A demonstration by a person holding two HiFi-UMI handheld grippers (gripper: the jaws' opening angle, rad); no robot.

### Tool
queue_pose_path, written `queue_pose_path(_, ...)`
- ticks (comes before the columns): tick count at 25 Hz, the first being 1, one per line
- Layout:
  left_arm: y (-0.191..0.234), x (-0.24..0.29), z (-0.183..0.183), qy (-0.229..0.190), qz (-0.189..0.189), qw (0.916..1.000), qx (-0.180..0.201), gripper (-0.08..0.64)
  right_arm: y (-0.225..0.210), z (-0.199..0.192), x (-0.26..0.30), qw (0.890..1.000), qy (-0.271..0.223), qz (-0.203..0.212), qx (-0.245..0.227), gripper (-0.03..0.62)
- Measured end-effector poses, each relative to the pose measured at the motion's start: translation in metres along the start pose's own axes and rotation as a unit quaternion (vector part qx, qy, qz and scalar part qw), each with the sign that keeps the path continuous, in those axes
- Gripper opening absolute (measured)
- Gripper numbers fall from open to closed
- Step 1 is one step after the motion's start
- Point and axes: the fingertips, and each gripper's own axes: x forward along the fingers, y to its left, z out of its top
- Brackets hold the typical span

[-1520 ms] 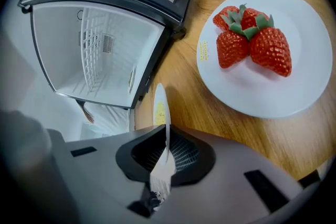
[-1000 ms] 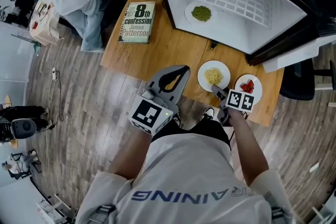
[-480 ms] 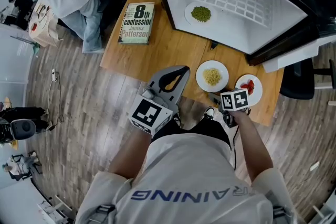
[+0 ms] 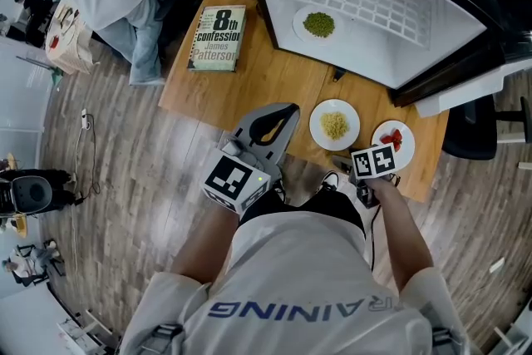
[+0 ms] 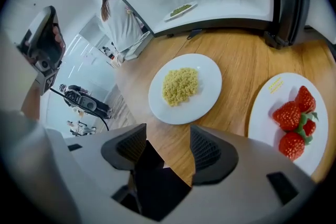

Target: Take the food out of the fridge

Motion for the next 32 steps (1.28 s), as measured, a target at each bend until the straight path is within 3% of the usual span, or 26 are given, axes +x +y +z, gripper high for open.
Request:
queue_pose_path(4, 0.001, 0.003, 0.004, -0.005, -0.003, 1.0, 0.002, 0.008, 0.0, 0.019, -0.02, 0.999, -0.04, -0.015, -0.001, 0.261)
queue_pose_path(5, 0.001, 0.004, 0.005, -0.007, -0.005, 1.0, 0.003, 0.008, 0.0, 0.027, -0.027, 0.998, -0.058, -0.022, -0.001, 0.232)
queue_pose_path(7, 0.002, 0.005, 0.008, -0.011, -0.007, 0.9999, 0.005, 0.008, 0.0, 0.045, -0.042, 0.994, -0.097, -0.04, 0.002, 0.089)
queue_pose_path(8, 0.002, 0.005, 0.01, -0.012, -0.008, 0.9999, 0.005, 0.008, 0.001, 0.054, -0.049, 0.992, -0.118, -0.046, 0.003, 0.054)
queue_pose_path(12, 0.007, 0.006, 0.02, -0.024, -0.012, 0.9996, 0.006, 0.008, 0.014, 0.089, -0.08, 0.978, -0.203, -0.05, -0.009, 0.035)
queue_pose_path(18, 0.011, 0.005, 0.038, -0.038, -0.025, 0.9988, 0.019, 0.008, 0.045, 0.134, -0.14, 0.946, -0.318, -0.058, -0.035, 0.026)
queue_pose_path(22, 0.013, 0.005, 0.049, -0.046, -0.034, 0.9979, 0.029, 0.008, 0.078, 0.159, -0.188, 0.915, -0.39, -0.071, -0.073, 0.026)
queue_pose_path(32, 0.022, -0.004, 0.081, -0.075, -0.037, 0.9954, 0.047, 0.008, 0.143, 0.196, -0.302, 0.82, -0.548, -0.088, -0.136, 0.02)
